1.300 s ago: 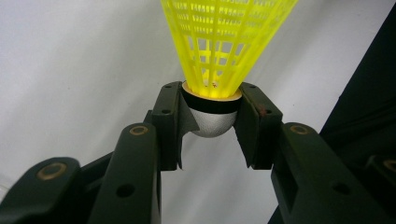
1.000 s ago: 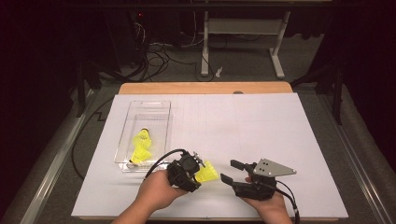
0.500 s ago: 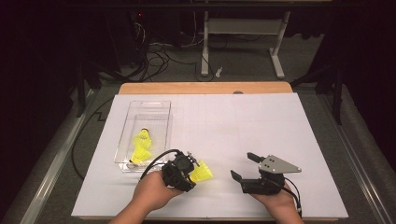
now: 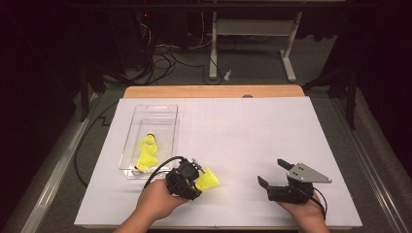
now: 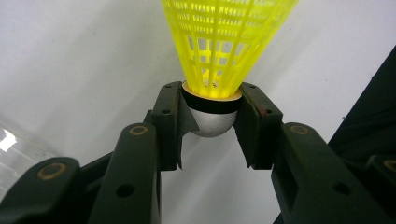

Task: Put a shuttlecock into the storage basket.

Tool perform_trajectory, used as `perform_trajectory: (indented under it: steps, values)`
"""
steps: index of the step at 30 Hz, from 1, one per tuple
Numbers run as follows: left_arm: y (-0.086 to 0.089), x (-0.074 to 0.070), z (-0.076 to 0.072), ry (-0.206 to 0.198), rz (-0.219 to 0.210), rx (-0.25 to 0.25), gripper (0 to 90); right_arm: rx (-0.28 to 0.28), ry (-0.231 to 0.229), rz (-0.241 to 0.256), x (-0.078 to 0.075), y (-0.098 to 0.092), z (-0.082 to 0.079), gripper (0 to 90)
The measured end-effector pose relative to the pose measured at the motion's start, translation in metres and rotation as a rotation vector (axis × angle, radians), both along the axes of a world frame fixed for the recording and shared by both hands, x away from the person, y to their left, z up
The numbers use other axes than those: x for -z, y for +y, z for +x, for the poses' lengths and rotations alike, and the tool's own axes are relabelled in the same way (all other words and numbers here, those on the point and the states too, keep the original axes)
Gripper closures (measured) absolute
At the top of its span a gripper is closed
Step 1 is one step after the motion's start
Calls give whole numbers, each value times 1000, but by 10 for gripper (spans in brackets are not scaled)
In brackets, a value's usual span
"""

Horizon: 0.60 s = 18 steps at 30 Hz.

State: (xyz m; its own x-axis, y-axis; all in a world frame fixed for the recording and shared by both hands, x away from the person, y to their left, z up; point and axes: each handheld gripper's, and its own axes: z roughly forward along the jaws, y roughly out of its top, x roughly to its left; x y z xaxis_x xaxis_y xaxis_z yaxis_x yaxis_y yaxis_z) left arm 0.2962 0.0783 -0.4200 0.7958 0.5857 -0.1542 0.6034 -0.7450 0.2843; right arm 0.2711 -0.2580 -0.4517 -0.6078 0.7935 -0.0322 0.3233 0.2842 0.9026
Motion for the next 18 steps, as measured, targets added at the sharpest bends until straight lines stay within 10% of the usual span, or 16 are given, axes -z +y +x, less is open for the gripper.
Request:
perform_trajectory:
  steps: [18]
  values:
    - [3, 6, 0, 19, -1, -9, 640, 118, -23, 24, 9, -27, -5, 0]
